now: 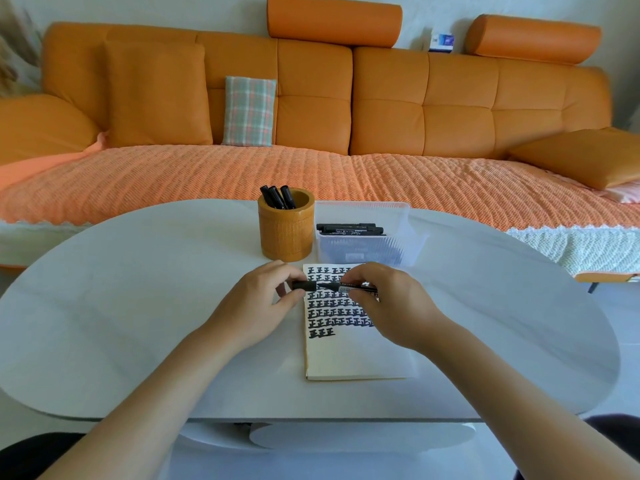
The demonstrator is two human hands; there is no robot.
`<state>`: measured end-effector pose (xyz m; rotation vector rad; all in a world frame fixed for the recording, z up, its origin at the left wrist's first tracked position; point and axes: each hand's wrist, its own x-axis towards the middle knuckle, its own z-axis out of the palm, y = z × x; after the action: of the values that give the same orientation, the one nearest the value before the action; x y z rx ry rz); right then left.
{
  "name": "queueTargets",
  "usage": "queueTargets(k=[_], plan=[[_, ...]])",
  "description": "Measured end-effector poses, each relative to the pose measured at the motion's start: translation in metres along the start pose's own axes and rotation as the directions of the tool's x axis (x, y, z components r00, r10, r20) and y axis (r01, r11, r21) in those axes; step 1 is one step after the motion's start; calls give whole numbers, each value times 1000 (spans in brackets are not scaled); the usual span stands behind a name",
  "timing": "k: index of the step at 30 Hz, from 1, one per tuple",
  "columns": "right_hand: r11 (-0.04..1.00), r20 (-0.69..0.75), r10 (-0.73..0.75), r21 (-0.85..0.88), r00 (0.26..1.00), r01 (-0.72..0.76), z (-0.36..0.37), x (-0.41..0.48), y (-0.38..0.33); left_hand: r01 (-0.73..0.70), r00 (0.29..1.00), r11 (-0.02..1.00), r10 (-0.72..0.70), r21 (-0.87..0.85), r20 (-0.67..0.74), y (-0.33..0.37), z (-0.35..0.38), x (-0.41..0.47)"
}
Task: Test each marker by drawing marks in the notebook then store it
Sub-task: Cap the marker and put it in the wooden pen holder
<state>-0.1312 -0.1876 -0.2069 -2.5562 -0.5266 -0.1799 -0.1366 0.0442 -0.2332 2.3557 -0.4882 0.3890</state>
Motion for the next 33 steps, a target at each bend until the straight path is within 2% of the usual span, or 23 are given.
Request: queueTargets(k=[7,12,15,18,20,23,26,29,33], plan=[[997,13,-65,-36,998,66,3,2,-3,-19,1000,1000,19,-12,-1,5,1,-1],[955,-1,-273,-124,962,271,6,2,-5,-13,999,998,16,-54,48,11,4,-2],[923,30,-313,-227,949,311,10,1,-6,36,994,988,-21,-148,104,15,3,-2],[907,41,-278,-318,960,276,13,2,-11,57,981,975,-15,-214,192,19,0,-1],[905,30,-201,-378,979,197,12,5,-14,82,975,973,-33,-215,221,18,0,0],[918,9,-75,-389,997,73,12,10,-16,75,988,997,-73,-13,137,2,1,4],[940,3,-12,-342,1000,12,13,11,-18,24,995,983,-42,183,94,-19,2,8],[946,0,56,-319,998,-53,15,14,-18,-9,995,968,-16,251,99,-31,7,11],[968,-48,109,-221,993,-117,18,19,-17,-29,991,971,-3,235,136,-31,13,15]])
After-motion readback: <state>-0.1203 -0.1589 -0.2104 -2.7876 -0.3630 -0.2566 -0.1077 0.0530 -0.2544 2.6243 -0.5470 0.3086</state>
